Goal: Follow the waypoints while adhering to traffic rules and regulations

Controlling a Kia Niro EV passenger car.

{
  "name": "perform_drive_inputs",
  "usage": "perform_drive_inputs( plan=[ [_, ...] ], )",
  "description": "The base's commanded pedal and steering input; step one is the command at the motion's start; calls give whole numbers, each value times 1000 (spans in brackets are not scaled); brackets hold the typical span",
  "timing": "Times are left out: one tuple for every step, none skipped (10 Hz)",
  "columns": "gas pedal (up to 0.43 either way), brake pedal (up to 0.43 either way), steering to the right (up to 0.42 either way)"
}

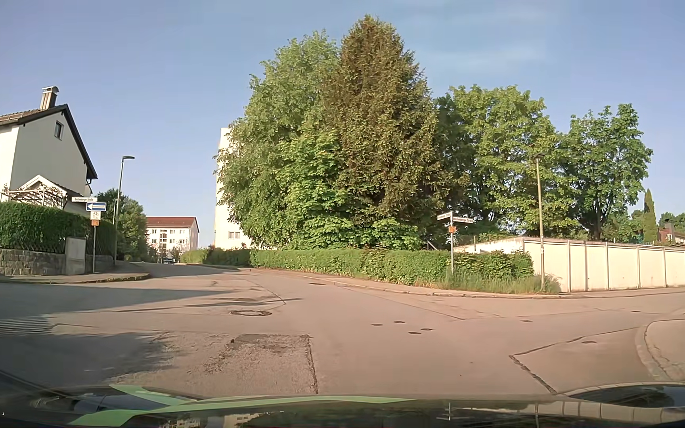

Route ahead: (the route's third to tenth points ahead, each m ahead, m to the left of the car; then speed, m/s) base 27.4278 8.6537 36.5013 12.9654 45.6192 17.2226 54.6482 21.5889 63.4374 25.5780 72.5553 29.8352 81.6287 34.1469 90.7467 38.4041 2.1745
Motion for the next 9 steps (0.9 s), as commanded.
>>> perform_drive_inputs(
  plan=[
    [39,0,-151],
    [39,0,-155],
    [39,0,-164],
    [39,0,-170],
    [39,0,-178],
    [39,0,-182],
    [39,0,-184],
    [47,0,-184],
    [47,0,-184]
  ],
)
